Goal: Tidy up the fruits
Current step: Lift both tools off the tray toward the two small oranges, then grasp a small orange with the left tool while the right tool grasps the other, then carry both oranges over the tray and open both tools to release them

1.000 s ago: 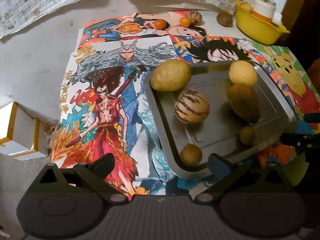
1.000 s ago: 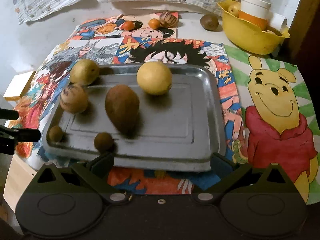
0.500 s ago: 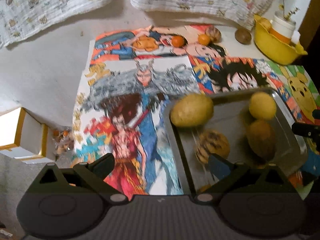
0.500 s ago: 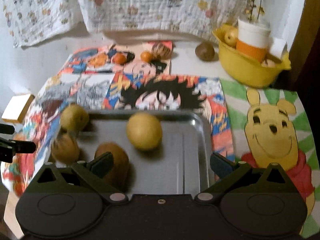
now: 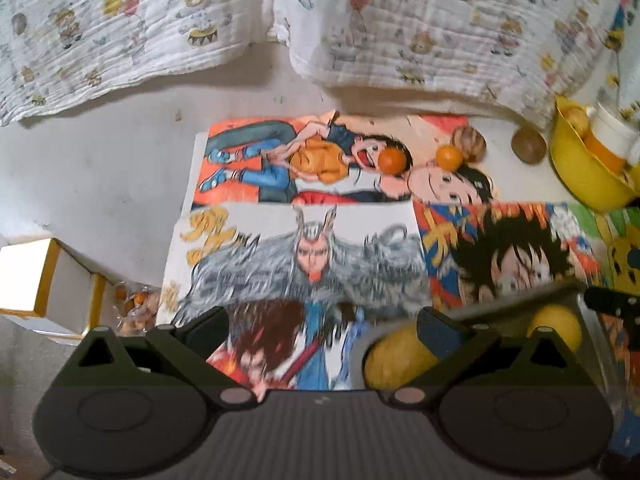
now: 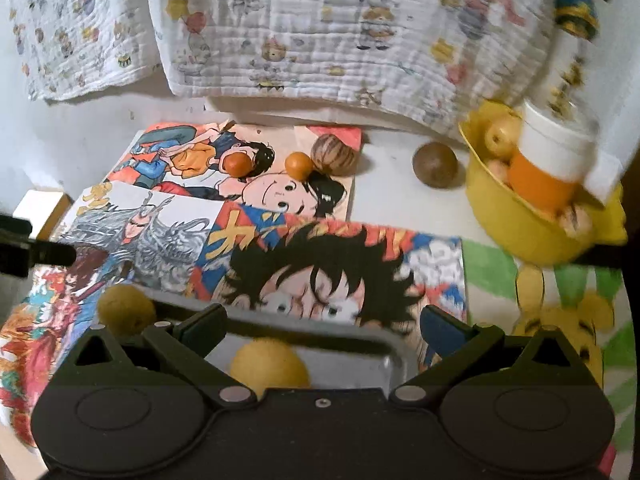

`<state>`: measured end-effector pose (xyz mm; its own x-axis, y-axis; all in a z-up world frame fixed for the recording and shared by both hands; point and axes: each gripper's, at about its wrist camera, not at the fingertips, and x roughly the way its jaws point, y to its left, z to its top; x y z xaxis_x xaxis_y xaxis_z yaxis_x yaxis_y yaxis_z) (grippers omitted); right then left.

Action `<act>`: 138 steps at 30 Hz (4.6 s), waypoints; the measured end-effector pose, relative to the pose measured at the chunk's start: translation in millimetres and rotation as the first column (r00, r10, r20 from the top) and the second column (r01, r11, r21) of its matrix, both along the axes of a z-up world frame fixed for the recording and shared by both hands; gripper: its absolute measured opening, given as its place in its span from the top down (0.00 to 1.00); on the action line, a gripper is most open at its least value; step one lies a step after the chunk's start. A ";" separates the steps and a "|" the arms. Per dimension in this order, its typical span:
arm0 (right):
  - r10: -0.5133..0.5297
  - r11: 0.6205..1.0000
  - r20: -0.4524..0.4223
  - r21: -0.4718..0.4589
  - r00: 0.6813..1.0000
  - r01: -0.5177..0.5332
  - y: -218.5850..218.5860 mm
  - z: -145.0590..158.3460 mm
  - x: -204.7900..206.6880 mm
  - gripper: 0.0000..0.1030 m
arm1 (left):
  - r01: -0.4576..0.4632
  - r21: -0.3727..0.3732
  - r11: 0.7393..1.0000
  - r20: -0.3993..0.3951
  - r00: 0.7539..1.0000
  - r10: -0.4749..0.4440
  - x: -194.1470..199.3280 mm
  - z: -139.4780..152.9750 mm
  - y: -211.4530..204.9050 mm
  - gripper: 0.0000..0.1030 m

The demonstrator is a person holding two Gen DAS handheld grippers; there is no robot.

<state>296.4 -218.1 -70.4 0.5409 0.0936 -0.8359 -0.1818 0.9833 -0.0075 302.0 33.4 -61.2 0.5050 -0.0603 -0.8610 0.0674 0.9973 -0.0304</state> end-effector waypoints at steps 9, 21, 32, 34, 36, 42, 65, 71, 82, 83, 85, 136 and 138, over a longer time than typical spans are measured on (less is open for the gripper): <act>0.162 0.976 -0.031 -0.144 0.986 -0.164 -1.4 -11.0 69.2 0.01 | 0.090 0.017 0.996 0.013 0.996 -0.090 59.2 -15.8 -29.5 0.01; 0.368 0.863 -0.081 -0.341 0.926 -0.373 13.6 -26.9 152.4 0.01 | 0.179 0.056 0.982 0.031 0.983 -0.181 127.4 -40.7 -56.3 0.01; 0.526 0.744 -0.120 -0.414 0.842 -0.525 36.6 -52.0 192.1 0.05 | 0.206 0.080 0.975 0.030 0.977 -0.209 166.7 -59.7 -67.9 0.01; 0.553 0.729 -0.115 -0.411 0.825 -0.547 39.9 -52.7 194.2 0.06 | 0.203 0.070 0.977 0.021 0.979 -0.205 170.2 -62.4 -68.1 0.01; 0.594 0.706 -0.107 -0.406 0.797 -0.581 44.0 -51.5 192.9 0.06 | 0.206 0.072 0.976 0.016 0.978 -0.207 173.1 -65.8 -69.3 0.01; 0.752 0.548 -0.123 -0.428 0.647 -0.718 61.2 -56.6 184.1 0.13 | 0.248 0.091 0.965 0.003 0.968 -0.249 178.9 -73.7 -73.6 0.01; 0.893 0.225 -0.248 -0.476 0.375 -0.850 95.0 -96.7 183.5 0.64 | 0.368 0.059 0.928 -0.026 0.930 -0.368 195.9 -87.8 -93.8 0.59; 0.893 0.225 -0.248 -0.480 0.377 -0.848 94.0 -101.3 180.2 0.66 | 0.358 0.019 0.934 -0.024 0.934 -0.357 195.9 -83.1 -89.9 0.67; 0.859 0.374 -0.168 -0.439 0.484 -0.817 92.3 -75.6 165.3 0.66 | 0.319 -0.053 0.946 -0.047 0.946 -0.321 166.0 -69.4 -77.8 0.67; 0.852 0.396 -0.158 -0.430 0.500 -0.811 91.8 -72.6 161.6 0.66 | 0.315 -0.063 0.947 -0.047 0.947 -0.318 162.4 -67.8 -76.7 0.67; 0.831 0.448 -0.138 -0.407 0.538 -0.796 90.5 -65.0 152.8 0.65 | 0.311 -0.083 0.947 -0.046 0.948 -0.315 153.3 -63.6 -75.2 0.67; 0.090 0.987 -0.357 0.155 0.930 -0.036 0.2 -47.8 54.4 0.65 | 0.511 -0.110 0.853 -0.149 0.840 -0.522 7.2 -57.3 -103.0 0.67; 0.077 0.987 -0.368 0.157 0.927 -0.020 -0.9 -49.3 54.6 0.65 | 0.512 -0.109 0.852 -0.151 0.839 -0.523 8.0 -58.1 -103.5 0.67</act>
<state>351.1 -219.0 -119.7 0.1858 0.2495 -0.9504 -0.1909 0.9580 0.2141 309.9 -70.1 -119.3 0.2327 -0.3273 -0.9158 0.5610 0.8144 -0.1485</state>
